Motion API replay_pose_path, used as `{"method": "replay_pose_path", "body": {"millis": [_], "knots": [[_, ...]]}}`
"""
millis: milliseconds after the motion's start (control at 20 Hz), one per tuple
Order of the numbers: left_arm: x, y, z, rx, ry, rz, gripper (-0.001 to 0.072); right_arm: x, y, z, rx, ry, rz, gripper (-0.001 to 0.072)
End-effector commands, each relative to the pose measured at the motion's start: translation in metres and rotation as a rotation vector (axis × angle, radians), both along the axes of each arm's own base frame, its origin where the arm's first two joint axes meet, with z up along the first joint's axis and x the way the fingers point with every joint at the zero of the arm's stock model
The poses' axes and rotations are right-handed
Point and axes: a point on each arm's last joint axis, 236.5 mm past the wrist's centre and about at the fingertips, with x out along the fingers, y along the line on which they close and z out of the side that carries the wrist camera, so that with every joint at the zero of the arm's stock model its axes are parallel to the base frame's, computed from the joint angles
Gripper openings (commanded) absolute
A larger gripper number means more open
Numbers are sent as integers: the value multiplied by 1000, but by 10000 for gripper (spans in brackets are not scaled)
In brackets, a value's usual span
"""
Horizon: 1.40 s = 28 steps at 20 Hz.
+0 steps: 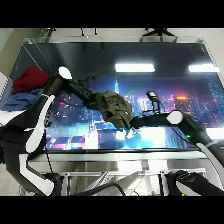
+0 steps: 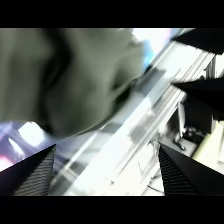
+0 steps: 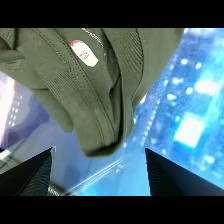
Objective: Fold the shirts.
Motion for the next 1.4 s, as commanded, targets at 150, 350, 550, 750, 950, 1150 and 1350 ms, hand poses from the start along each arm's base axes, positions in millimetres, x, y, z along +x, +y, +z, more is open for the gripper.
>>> {"method": "replay_pose_path", "body": {"millis": [150,350,550,750,950,1150,1350], "knots": [[-36,-39,-67,-56,12,29,686,16,16,-68,-72,73,62,644],[-20,-61,-82,-59,-64,84,650,45,26,-64,-65,42,64,476],[-12,-53,-76,-65,-70,107,12,55,33,-50,-57,15,111,19],[-10,-36,-40,-104,-83,99,12,57,25,-16,-89,-31,203,19],[-3,-10,35,-166,-190,115,12,72,8,97,-35,-220,190,18],[12,4,185,-279,-491,163,12,63,-5,271,18,-660,184,18],[-26,8,372,-419,-936,154,12,7,-16,435,112,-1056,128,19]]}}
